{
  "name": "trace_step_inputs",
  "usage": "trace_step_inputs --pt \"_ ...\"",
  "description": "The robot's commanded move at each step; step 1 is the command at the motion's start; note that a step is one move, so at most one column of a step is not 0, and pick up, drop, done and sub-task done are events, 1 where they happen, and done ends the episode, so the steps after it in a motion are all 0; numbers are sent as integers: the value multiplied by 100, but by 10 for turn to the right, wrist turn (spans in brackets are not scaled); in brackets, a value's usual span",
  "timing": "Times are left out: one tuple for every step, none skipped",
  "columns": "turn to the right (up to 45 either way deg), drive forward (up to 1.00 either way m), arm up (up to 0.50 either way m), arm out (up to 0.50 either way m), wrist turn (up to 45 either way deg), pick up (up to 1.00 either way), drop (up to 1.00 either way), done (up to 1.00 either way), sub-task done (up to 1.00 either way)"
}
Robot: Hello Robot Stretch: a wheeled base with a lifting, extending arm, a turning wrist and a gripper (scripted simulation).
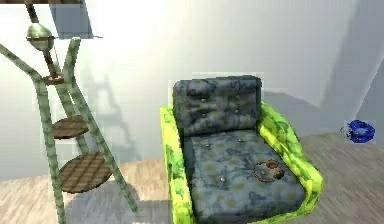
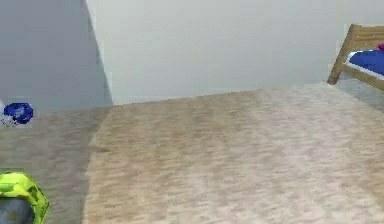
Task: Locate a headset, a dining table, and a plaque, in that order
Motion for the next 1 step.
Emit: trace_step_inputs --pt "300 0 0 0 0 0 0 0 0"
